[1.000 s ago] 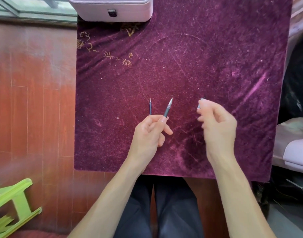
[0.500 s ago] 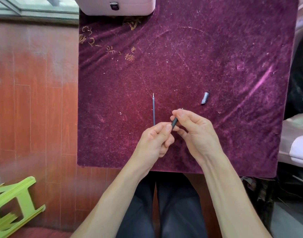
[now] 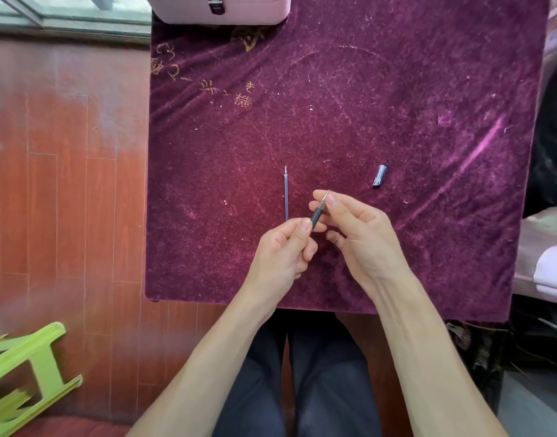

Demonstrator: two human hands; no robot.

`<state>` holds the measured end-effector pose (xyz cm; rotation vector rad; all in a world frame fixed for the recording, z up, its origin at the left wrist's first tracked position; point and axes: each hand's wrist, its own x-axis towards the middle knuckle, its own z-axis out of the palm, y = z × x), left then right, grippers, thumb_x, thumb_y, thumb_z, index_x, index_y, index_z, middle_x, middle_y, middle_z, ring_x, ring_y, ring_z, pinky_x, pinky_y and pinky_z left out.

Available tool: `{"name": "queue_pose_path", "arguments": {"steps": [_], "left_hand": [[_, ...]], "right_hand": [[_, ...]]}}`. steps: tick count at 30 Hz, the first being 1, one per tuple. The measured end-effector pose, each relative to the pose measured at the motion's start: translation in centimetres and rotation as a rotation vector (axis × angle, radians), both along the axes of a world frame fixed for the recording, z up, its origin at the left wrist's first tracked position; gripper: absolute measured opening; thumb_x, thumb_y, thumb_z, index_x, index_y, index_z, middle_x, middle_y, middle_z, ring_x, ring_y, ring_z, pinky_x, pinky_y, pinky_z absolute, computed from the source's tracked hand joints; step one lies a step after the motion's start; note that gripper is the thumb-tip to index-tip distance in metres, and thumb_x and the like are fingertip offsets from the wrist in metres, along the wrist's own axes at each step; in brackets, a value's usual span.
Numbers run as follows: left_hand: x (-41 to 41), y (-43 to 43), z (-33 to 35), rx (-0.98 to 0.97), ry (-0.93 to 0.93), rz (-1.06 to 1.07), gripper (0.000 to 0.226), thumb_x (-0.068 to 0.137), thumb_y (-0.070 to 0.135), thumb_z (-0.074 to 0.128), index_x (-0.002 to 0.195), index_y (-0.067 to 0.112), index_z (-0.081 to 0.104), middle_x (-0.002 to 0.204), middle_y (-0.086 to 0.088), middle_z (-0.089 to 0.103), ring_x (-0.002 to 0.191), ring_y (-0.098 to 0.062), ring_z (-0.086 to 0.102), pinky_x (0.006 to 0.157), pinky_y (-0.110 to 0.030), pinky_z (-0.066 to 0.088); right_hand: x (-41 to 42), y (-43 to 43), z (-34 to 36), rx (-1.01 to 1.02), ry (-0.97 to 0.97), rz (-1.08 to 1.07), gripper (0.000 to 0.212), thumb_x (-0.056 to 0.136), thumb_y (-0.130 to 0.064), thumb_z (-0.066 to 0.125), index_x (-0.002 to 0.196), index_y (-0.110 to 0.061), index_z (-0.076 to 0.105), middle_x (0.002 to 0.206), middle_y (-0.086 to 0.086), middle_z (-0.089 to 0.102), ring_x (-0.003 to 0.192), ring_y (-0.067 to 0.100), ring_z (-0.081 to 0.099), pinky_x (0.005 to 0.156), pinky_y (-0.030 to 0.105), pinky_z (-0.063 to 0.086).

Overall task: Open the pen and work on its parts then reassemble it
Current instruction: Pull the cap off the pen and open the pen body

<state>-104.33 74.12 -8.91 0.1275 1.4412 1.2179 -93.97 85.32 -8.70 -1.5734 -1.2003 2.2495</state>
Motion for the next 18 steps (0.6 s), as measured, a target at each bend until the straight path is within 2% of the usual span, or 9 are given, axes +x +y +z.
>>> {"name": "queue_pose_path", "arguments": {"steps": [2, 6, 12, 16, 18], "left_hand": [[-0.15, 0.01, -0.06, -0.001, 0.011, 0.001, 0.033, 0.107, 0.030, 0.045, 0.110, 0.009, 0.071, 0.060, 0.005, 0.050, 0.041, -0.002, 0.031, 0.039, -0.015, 0.025], [-0.28, 0.06, -0.10, 0.006, 0.042, -0.028, 0.032, 0.107, 0.033, 0.046, 0.111, 0.014, 0.072, 0.061, 0.006, 0.051, 0.042, -0.002, 0.032, 0.039, -0.014, 0.027], [-0.27, 0.10, -0.22, 0.007, 0.050, -0.035, 0.032, 0.107, 0.032, 0.046, 0.109, 0.013, 0.072, 0.061, 0.004, 0.052, 0.042, -0.002, 0.032, 0.039, -0.014, 0.028], [-0.34, 0.23, -0.11, 0.019, 0.073, -0.057, 0.031, 0.106, 0.031, 0.047, 0.111, 0.014, 0.072, 0.061, 0.004, 0.052, 0.042, -0.001, 0.033, 0.039, -0.013, 0.028], [-0.40, 0.33, -0.08, 0.024, 0.061, -0.057, 0.031, 0.107, 0.030, 0.047, 0.110, 0.013, 0.072, 0.061, 0.004, 0.052, 0.041, -0.001, 0.032, 0.038, -0.013, 0.028]], "right_hand": [[-0.02, 0.00, -0.01, 0.000, -0.001, -0.009, 0.019, 0.097, -0.040, 0.075, 0.111, -0.031, 0.083, 0.107, -0.004, 0.084, 0.097, 0.006, 0.077, 0.094, 0.037, 0.051], [0.04, -0.02, -0.17, 0.006, -0.015, -0.042, 0.017, 0.091, -0.040, 0.082, 0.103, -0.027, 0.084, 0.091, -0.005, 0.082, 0.092, 0.009, 0.076, 0.093, 0.039, 0.052], [0.31, 0.18, -0.30, -0.037, 0.041, -0.007, 0.017, 0.104, -0.031, 0.068, 0.109, -0.031, 0.084, 0.090, -0.009, 0.079, 0.087, 0.002, 0.072, 0.087, 0.033, 0.048], [0.47, 0.47, -0.25, -0.043, 0.051, -0.039, 0.014, 0.096, -0.035, 0.078, 0.107, -0.026, 0.080, 0.089, -0.008, 0.078, 0.084, 0.005, 0.074, 0.085, 0.034, 0.050], [0.53, 0.56, -0.27, -0.048, 0.061, -0.027, 0.011, 0.098, -0.033, 0.076, 0.105, -0.026, 0.081, 0.087, -0.009, 0.077, 0.084, 0.004, 0.072, 0.085, 0.034, 0.050]]}}
